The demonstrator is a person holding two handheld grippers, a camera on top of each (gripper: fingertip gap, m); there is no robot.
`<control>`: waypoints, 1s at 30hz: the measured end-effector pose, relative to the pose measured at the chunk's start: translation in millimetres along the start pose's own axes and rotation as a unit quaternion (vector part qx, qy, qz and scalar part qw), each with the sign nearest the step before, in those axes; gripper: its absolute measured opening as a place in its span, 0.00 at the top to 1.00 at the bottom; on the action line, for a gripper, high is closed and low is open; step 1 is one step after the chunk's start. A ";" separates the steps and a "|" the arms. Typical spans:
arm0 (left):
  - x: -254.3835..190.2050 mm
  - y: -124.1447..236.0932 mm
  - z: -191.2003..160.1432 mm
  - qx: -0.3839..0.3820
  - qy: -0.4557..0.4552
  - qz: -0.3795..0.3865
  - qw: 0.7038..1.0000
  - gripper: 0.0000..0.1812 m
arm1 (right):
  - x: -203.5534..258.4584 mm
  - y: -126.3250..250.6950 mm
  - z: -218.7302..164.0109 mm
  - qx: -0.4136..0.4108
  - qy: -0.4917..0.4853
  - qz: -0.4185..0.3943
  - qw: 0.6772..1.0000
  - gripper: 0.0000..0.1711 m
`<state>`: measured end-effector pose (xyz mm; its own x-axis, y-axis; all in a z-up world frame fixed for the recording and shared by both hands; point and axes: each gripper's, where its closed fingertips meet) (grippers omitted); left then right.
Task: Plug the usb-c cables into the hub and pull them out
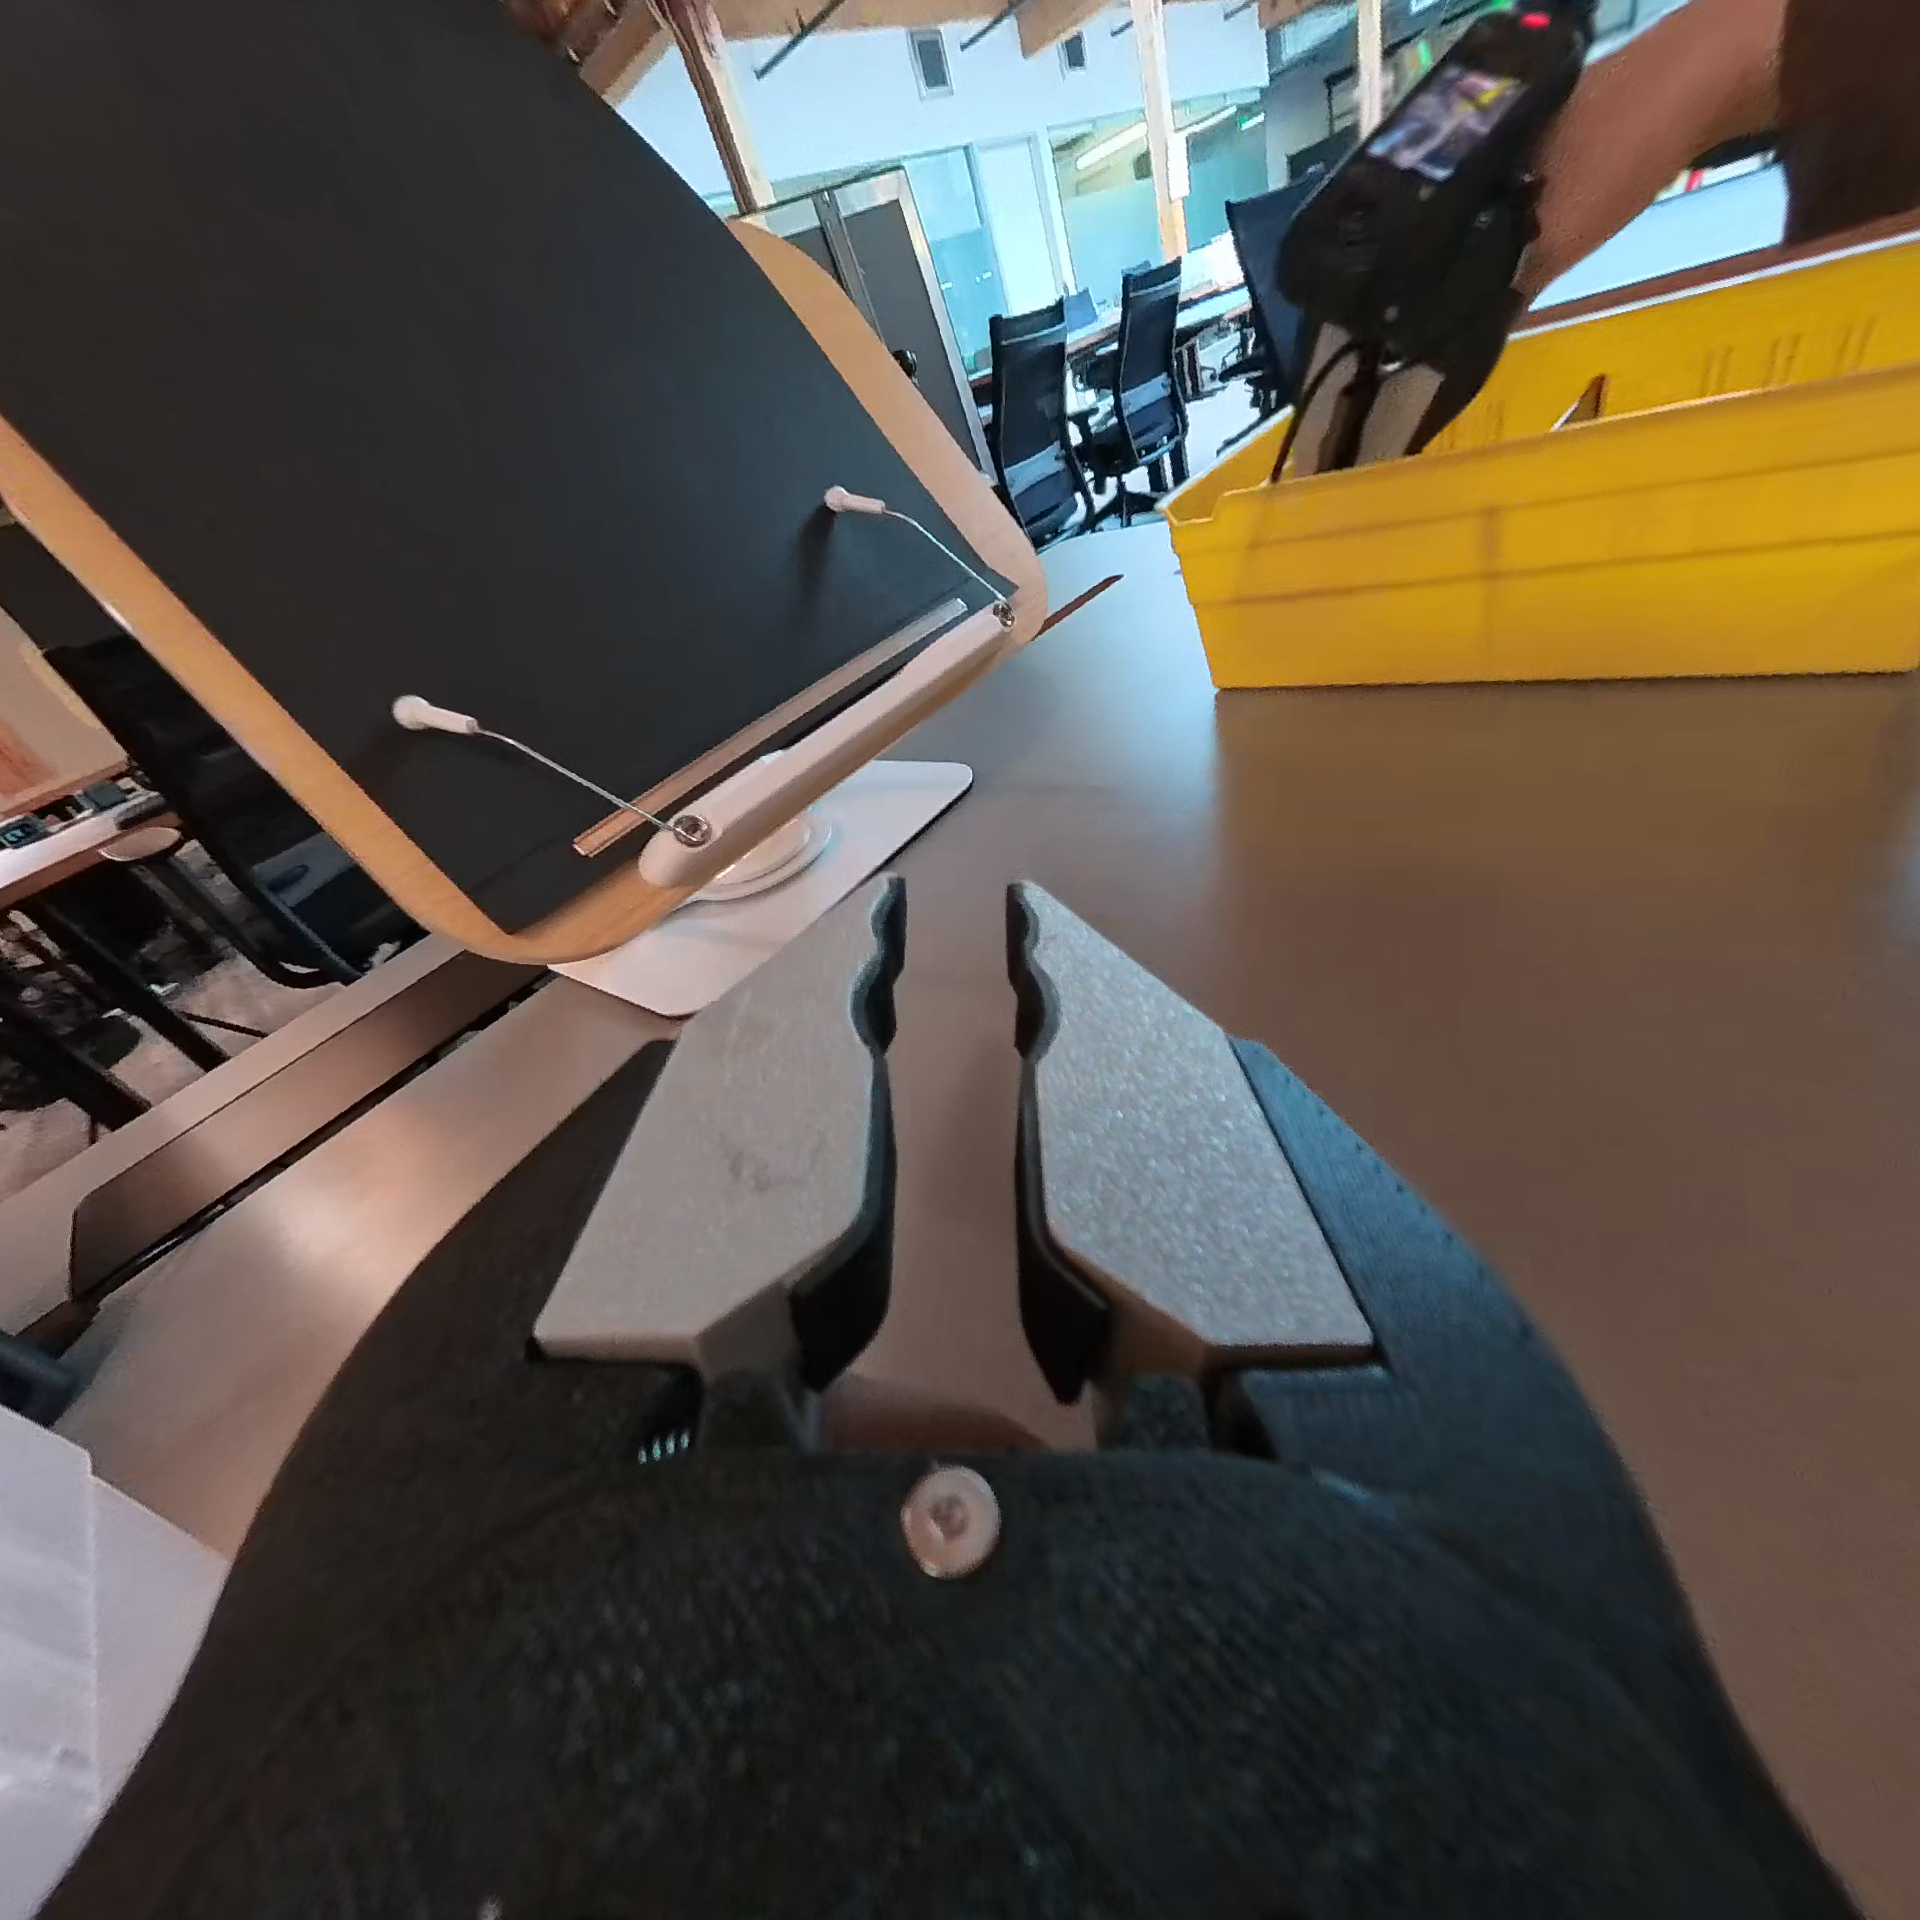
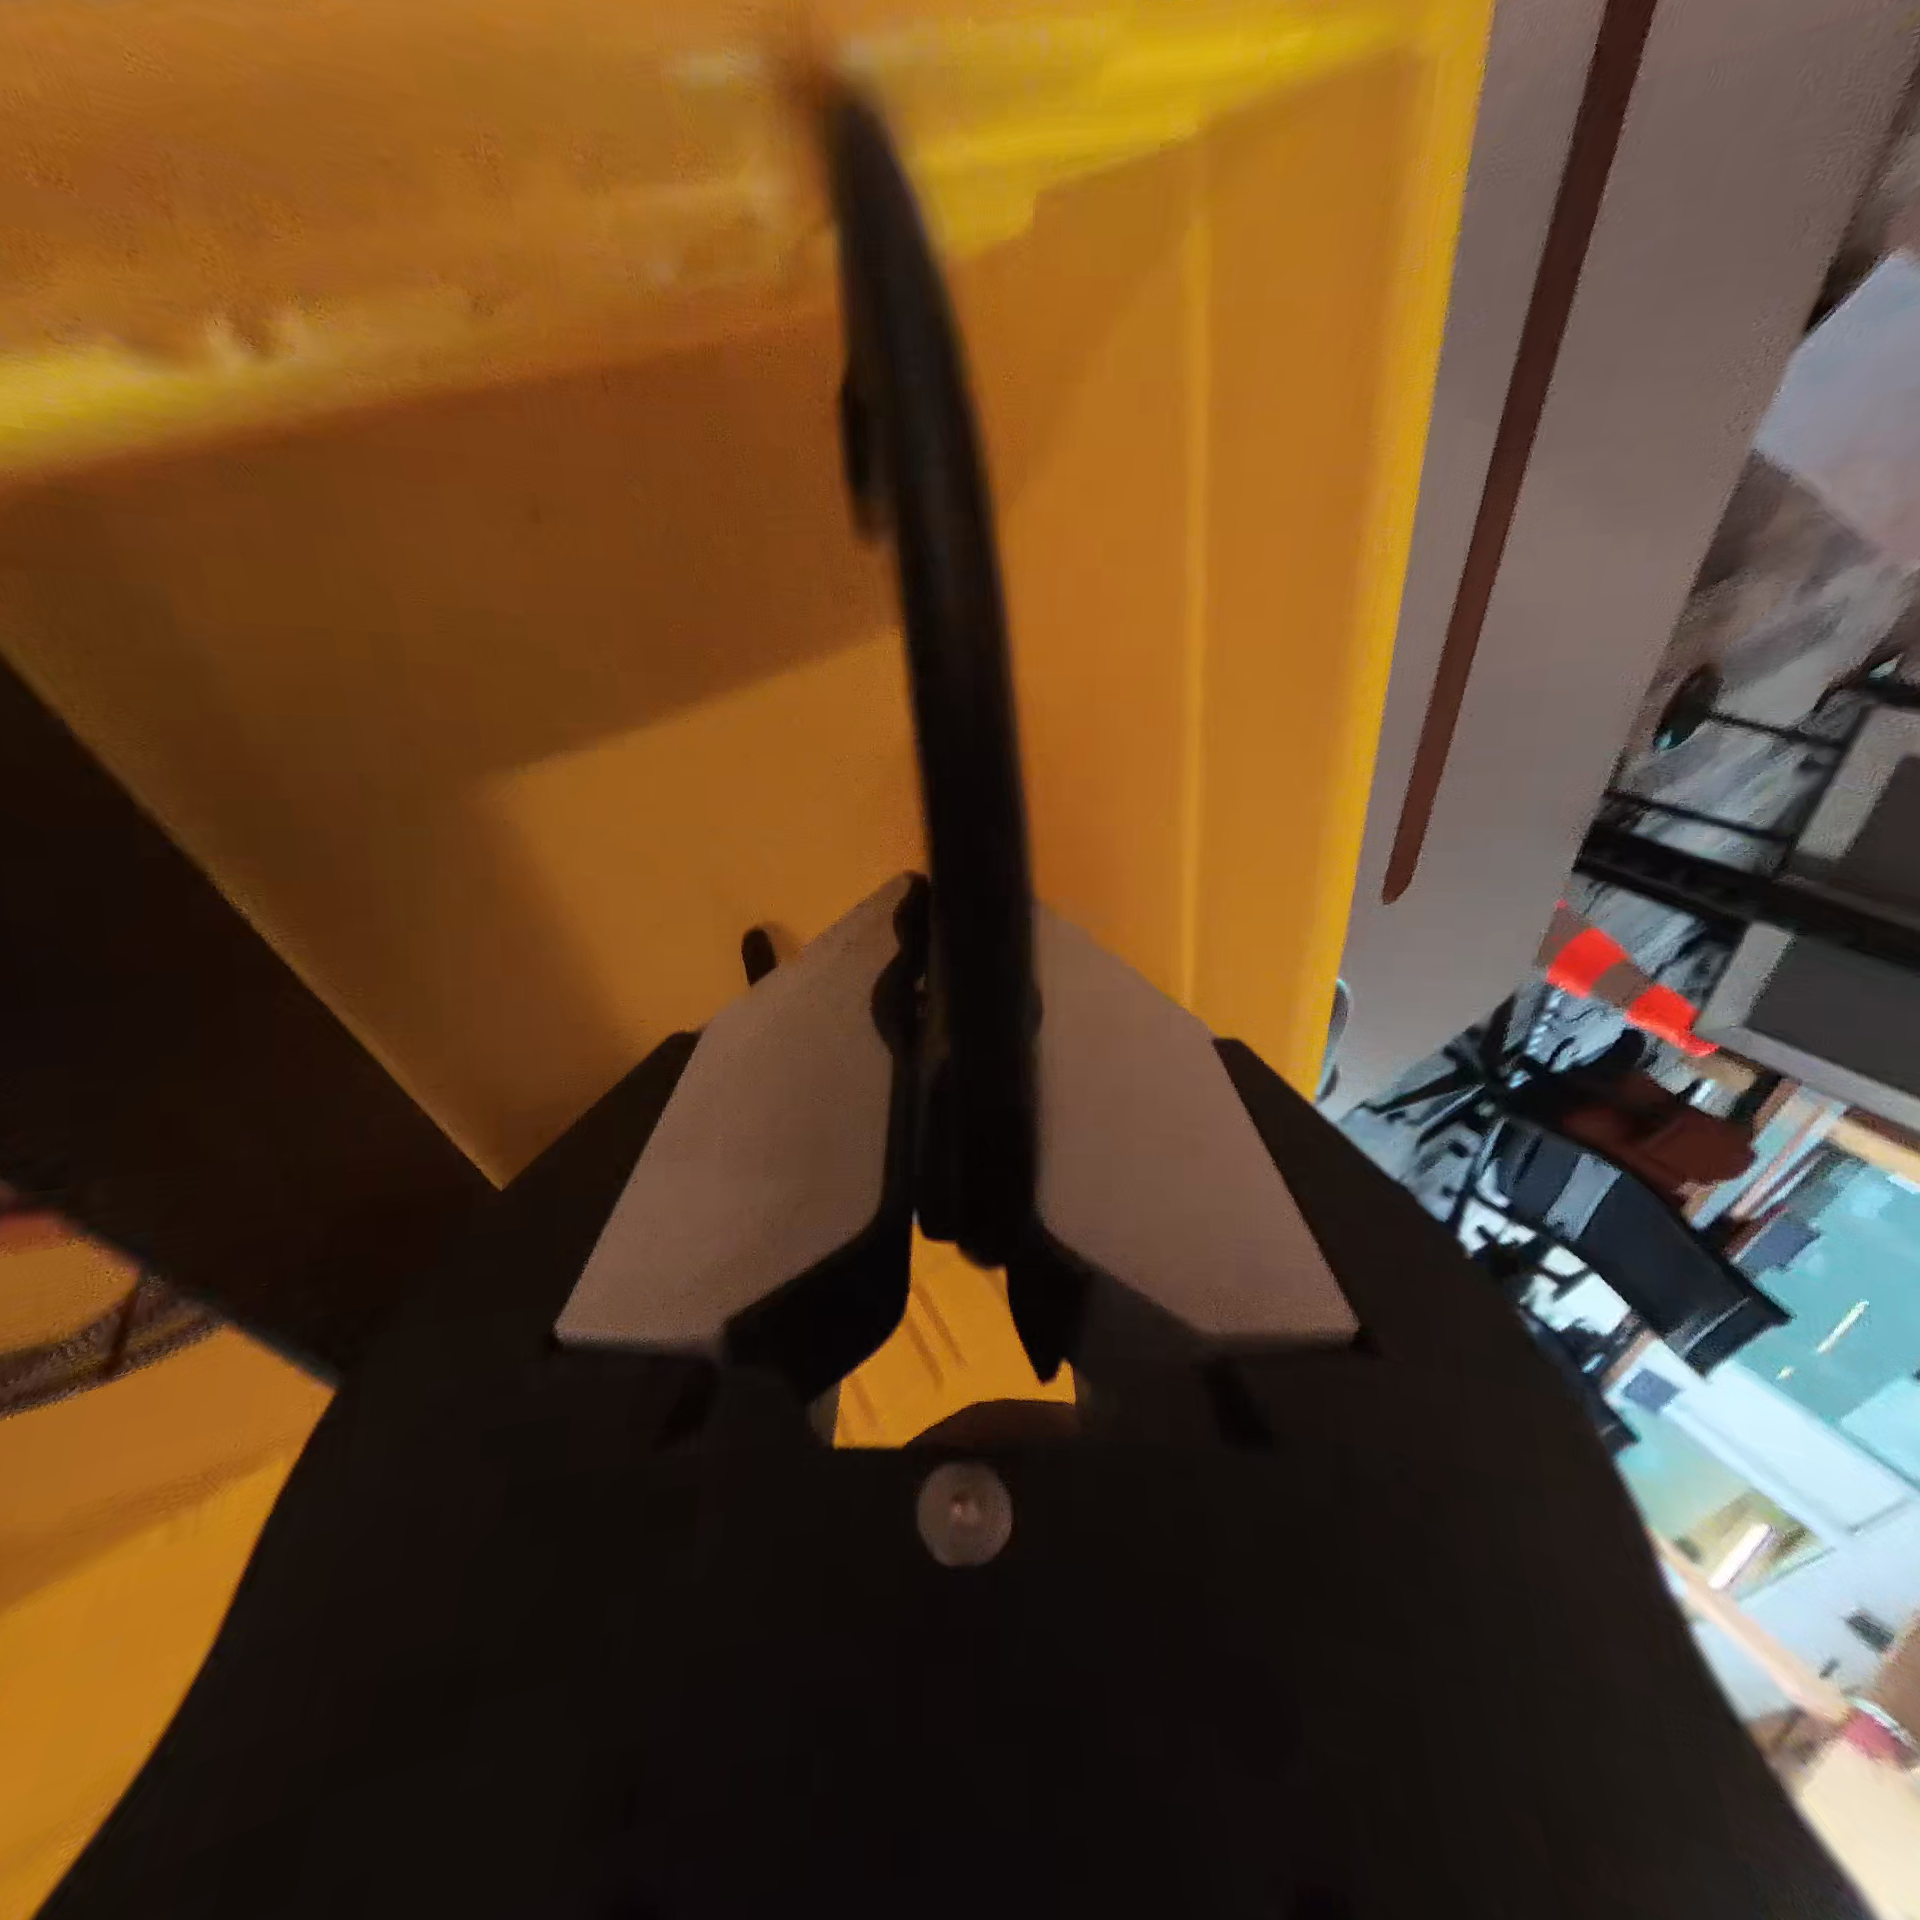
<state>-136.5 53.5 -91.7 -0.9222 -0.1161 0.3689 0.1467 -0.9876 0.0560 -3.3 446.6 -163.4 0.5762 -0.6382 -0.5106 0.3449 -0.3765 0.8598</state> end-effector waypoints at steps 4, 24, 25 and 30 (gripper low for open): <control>-0.6 -1.4 -6.4 0.013 -0.009 0.001 1.000 0.91 | 6.0 -8.6 7.0 0.030 -0.047 0.042 0.998 0.84; -24.9 -11.3 -22.0 0.057 -0.003 -0.045 0.997 0.89 | 24.1 222.0 140.6 -0.418 -0.272 0.082 0.863 0.65; -27.8 -12.1 -23.6 0.064 -0.009 -0.050 0.997 0.88 | 42.4 224.7 163.4 -0.432 -0.277 0.096 0.853 0.65; -33.9 -11.8 -22.5 0.075 0.019 -0.051 0.996 0.81 | 119.8 163.2 255.7 -0.414 -0.261 0.108 0.865 0.61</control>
<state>-114.9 66.6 -125.7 -0.9476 -0.0226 0.3185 0.1005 -0.9679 0.2304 -67.5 137.0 -83.4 0.3552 -0.9313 -0.0808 0.8078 0.2623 0.5279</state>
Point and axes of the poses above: each gripper's, where its closed fingertips meet, y back along the fingers, z out of its top, x = y × z across the jaws, and after that the axes turned 4 degrees about -y, right-handed
